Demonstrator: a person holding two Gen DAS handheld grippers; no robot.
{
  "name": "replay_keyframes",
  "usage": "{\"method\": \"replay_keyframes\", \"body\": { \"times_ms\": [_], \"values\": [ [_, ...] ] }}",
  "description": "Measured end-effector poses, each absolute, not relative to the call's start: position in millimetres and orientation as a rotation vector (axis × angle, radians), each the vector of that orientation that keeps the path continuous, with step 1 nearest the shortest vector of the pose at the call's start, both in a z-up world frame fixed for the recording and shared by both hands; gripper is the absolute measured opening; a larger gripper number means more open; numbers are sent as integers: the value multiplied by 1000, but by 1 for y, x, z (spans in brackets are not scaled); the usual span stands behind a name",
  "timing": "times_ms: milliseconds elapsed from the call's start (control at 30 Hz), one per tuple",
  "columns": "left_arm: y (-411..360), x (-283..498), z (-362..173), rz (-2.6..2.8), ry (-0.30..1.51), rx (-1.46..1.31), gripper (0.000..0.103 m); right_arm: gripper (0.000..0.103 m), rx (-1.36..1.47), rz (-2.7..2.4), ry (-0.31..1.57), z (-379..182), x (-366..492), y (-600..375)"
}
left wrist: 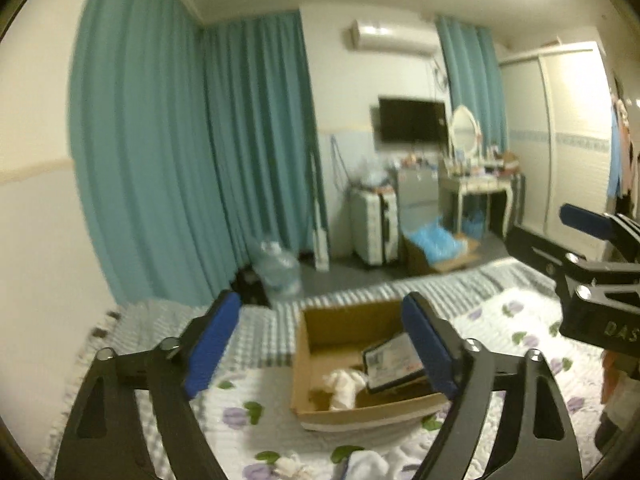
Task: Organize soft objects
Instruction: 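Move the left gripper back and grasp the blue Vinda tissue pack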
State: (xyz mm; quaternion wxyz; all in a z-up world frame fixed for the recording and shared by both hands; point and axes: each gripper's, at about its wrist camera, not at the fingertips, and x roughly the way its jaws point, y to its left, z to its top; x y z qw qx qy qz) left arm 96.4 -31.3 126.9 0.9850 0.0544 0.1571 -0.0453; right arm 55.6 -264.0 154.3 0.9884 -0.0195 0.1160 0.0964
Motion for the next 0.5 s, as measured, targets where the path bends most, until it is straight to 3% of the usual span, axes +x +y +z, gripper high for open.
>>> {"method": "replay_keyframes", "body": {
  "times_ms": [233, 500],
  "values": [
    [-10, 29, 160, -71, 247, 88, 86, 102, -51, 213, 204, 175, -35, -266],
    [-2, 10, 128, -26, 301, 63, 86, 102, -32, 251, 288, 134, -57, -260]
  ]
}}
